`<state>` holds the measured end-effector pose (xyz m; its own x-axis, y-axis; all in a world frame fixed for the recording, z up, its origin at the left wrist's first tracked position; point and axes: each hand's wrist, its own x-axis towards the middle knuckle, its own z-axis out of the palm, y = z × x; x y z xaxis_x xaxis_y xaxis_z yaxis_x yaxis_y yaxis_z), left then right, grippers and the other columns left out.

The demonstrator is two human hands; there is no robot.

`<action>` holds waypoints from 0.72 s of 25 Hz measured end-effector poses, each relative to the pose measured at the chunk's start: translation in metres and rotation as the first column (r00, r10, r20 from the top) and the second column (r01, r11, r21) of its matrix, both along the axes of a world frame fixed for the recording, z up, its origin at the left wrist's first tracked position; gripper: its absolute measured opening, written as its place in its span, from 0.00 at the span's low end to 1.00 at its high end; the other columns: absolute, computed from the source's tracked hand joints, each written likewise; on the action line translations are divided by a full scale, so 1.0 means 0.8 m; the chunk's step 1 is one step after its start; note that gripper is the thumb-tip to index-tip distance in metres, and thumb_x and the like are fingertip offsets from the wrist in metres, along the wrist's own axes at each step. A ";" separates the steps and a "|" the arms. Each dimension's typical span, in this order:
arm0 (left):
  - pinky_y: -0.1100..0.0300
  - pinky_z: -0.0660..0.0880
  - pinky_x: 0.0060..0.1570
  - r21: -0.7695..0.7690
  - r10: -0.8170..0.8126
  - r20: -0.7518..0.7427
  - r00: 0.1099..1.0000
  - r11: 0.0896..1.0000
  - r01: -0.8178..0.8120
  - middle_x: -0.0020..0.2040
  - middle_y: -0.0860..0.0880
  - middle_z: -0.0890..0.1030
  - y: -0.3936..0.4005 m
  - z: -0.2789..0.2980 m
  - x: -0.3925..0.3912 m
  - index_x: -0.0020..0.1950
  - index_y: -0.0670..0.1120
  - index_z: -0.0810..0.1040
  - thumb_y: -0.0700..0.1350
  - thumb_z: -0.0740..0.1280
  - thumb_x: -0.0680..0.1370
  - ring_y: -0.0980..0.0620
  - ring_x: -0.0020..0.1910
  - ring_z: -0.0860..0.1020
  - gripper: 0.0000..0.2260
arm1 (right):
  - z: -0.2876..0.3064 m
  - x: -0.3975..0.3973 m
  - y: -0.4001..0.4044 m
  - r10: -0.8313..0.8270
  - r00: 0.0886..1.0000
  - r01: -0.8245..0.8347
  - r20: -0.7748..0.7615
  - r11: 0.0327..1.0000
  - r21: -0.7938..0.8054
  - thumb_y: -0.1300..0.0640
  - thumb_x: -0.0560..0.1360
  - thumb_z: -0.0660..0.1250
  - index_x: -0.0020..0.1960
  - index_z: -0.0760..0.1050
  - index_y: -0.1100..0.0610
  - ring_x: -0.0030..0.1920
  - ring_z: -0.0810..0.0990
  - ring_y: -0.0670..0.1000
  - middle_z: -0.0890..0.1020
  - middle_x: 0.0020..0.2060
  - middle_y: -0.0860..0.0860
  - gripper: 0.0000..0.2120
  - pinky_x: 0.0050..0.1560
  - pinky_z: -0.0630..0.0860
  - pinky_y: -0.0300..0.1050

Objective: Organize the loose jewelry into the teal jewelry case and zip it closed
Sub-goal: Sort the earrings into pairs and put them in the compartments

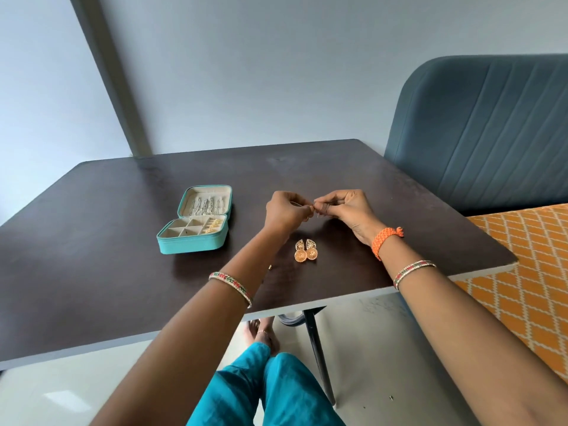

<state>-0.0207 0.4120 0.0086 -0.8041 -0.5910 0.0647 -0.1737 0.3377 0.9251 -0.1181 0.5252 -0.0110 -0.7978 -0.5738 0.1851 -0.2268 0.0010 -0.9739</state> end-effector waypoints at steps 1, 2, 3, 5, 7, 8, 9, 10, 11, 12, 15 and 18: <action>0.56 0.79 0.45 0.002 0.010 0.005 1.000 1.000 -0.010 0.38 0.43 0.83 0.001 -0.003 -0.004 0.36 0.46 0.80 0.38 0.71 0.72 0.53 0.33 0.78 0.06 | -0.002 -0.003 0.000 0.003 1.000 -0.003 -0.023 1.000 -0.003 0.68 0.67 0.74 0.40 0.82 0.60 0.35 0.82 0.46 0.84 0.33 0.49 0.06 0.46 0.79 0.41; 0.56 0.79 0.45 0.007 0.007 0.009 1.000 1.000 -0.007 0.37 0.44 0.82 0.003 -0.006 -0.008 0.37 0.46 0.80 0.38 0.71 0.72 0.54 0.32 0.77 0.05 | -0.003 -0.005 0.000 0.008 0.999 -0.008 -0.031 1.000 -0.012 0.69 0.67 0.74 0.40 0.81 0.60 0.35 0.82 0.46 0.84 0.33 0.49 0.06 0.45 0.79 0.39; 0.57 0.79 0.44 0.008 -0.001 0.014 1.000 1.000 0.001 0.36 0.45 0.82 0.005 -0.009 -0.010 0.37 0.45 0.80 0.38 0.71 0.72 0.54 0.31 0.77 0.04 | -0.005 -0.008 0.002 0.015 0.999 -0.016 -0.038 1.000 -0.014 0.70 0.67 0.73 0.40 0.81 0.61 0.36 0.82 0.46 0.84 0.34 0.49 0.06 0.45 0.79 0.38; 0.60 0.77 0.39 -0.009 0.002 0.025 1.000 1.000 -0.002 0.35 0.47 0.81 0.008 -0.014 -0.012 0.40 0.43 0.80 0.38 0.71 0.73 0.56 0.30 0.76 0.02 | -0.009 -0.010 0.003 0.044 0.996 -0.044 -0.071 0.999 -0.001 0.69 0.67 0.74 0.40 0.81 0.59 0.37 0.82 0.46 0.84 0.34 0.48 0.07 0.43 0.79 0.38; 0.64 0.75 0.35 -0.041 0.011 0.025 1.000 0.999 -0.010 0.35 0.46 0.81 0.009 -0.017 -0.010 0.43 0.42 0.81 0.38 0.70 0.73 0.56 0.30 0.76 0.01 | -0.012 -0.012 0.003 0.065 0.992 -0.064 -0.108 0.998 0.015 0.69 0.67 0.74 0.39 0.81 0.58 0.36 0.82 0.46 0.84 0.33 0.48 0.07 0.41 0.78 0.39; 0.66 0.74 0.32 -0.056 0.010 0.028 1.000 0.998 -0.008 0.35 0.46 0.81 0.007 -0.018 -0.009 0.44 0.41 0.81 0.38 0.71 0.73 0.56 0.31 0.77 0.01 | -0.014 -0.012 0.003 0.075 0.990 -0.073 -0.123 0.997 0.022 0.68 0.67 0.74 0.40 0.81 0.59 0.34 0.81 0.45 0.84 0.32 0.48 0.07 0.38 0.78 0.37; 0.69 0.73 0.29 -0.072 0.005 0.035 0.999 0.997 -0.003 0.34 0.47 0.80 0.005 -0.018 -0.007 0.44 0.41 0.81 0.38 0.71 0.73 0.55 0.31 0.77 0.02 | -0.015 -0.012 0.002 0.081 0.987 -0.078 -0.138 0.997 0.029 0.68 0.68 0.74 0.40 0.81 0.60 0.31 0.80 0.45 0.83 0.31 0.48 0.06 0.36 0.77 0.36; 0.70 0.71 0.27 -0.089 0.002 0.046 0.999 0.996 0.002 0.34 0.47 0.80 0.003 -0.018 -0.007 0.44 0.41 0.80 0.38 0.71 0.73 0.54 0.32 0.78 0.02 | -0.016 -0.013 0.002 0.079 0.985 -0.074 -0.154 0.997 0.038 0.68 0.68 0.74 0.41 0.81 0.61 0.30 0.80 0.44 0.83 0.30 0.49 0.05 0.34 0.76 0.35; 0.69 0.72 0.27 -0.106 0.001 0.058 0.998 0.994 0.005 0.35 0.46 0.81 0.002 -0.017 -0.007 0.44 0.42 0.81 0.39 0.71 0.73 0.52 0.34 0.79 0.01 | -0.017 -0.013 0.000 0.071 0.982 -0.062 -0.175 0.997 0.054 0.68 0.68 0.74 0.40 0.81 0.60 0.29 0.79 0.44 0.83 0.31 0.51 0.05 0.34 0.75 0.35; 0.66 0.74 0.31 -0.130 0.006 0.070 0.998 0.992 0.003 0.36 0.46 0.82 0.000 -0.017 -0.008 0.41 0.44 0.80 0.40 0.72 0.72 0.50 0.39 0.80 0.01 | -0.018 -0.013 -0.002 0.062 0.978 -0.048 -0.198 0.996 0.073 0.67 0.68 0.74 0.40 0.81 0.59 0.29 0.78 0.44 0.83 0.31 0.53 0.05 0.33 0.75 0.36; 0.50 0.80 0.47 -0.214 0.046 0.131 0.990 0.977 -0.017 0.39 0.48 0.83 -0.001 -0.020 -0.011 0.34 0.51 0.78 0.44 0.73 0.71 0.46 0.51 0.79 0.07 | -0.022 -0.014 -0.004 0.027 0.968 0.006 -0.251 0.991 0.133 0.65 0.68 0.75 0.40 0.82 0.58 0.30 0.77 0.44 0.83 0.32 0.53 0.04 0.35 0.75 0.38; 0.51 0.79 0.49 -0.248 0.121 0.161 0.979 0.966 -0.079 0.41 0.49 0.83 0.003 -0.022 -0.009 0.36 0.51 0.79 0.46 0.72 0.71 0.49 0.49 0.80 0.05 | -0.023 -0.017 0.000 -0.063 0.945 0.124 -0.320 0.977 0.172 0.63 0.69 0.75 0.42 0.84 0.58 0.34 0.79 0.41 0.82 0.33 0.47 0.03 0.39 0.76 0.38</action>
<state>-0.0282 0.4146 -0.0089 -0.7532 -0.6531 0.0786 -0.3683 0.5177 0.7722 -0.1315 0.5250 -0.0296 -0.7693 -0.5476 0.3291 -0.5081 0.2120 -0.8348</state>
